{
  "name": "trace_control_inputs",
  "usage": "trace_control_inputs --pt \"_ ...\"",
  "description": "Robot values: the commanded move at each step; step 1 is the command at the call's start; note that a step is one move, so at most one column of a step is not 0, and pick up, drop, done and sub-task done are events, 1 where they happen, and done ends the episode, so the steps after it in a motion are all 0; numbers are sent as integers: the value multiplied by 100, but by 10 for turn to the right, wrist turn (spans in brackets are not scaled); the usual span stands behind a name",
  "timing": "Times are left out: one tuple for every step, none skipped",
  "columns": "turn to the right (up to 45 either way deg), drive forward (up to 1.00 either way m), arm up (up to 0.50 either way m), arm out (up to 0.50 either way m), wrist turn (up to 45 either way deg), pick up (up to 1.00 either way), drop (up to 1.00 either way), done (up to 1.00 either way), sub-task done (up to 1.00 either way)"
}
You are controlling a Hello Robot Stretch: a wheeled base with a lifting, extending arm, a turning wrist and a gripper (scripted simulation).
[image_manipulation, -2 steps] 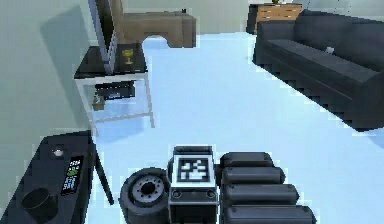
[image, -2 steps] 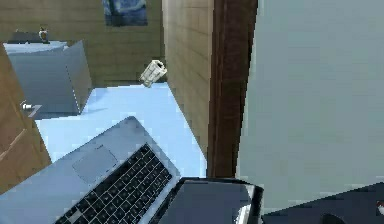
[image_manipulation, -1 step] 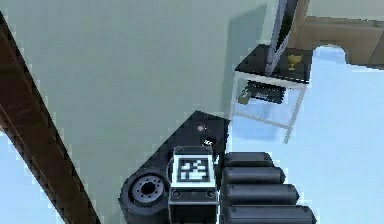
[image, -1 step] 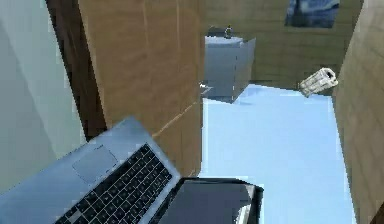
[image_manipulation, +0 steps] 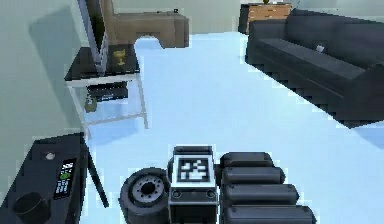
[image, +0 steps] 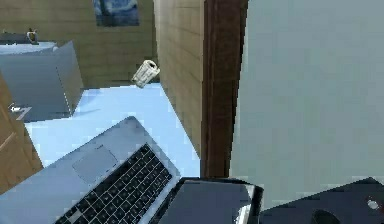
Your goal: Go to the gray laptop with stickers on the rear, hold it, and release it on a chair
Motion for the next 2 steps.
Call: trace_control_inputs --pt "-450 0 0 0 0 0 0 0 0" --pt "-450 0 0 0 0 0 0 0 0"
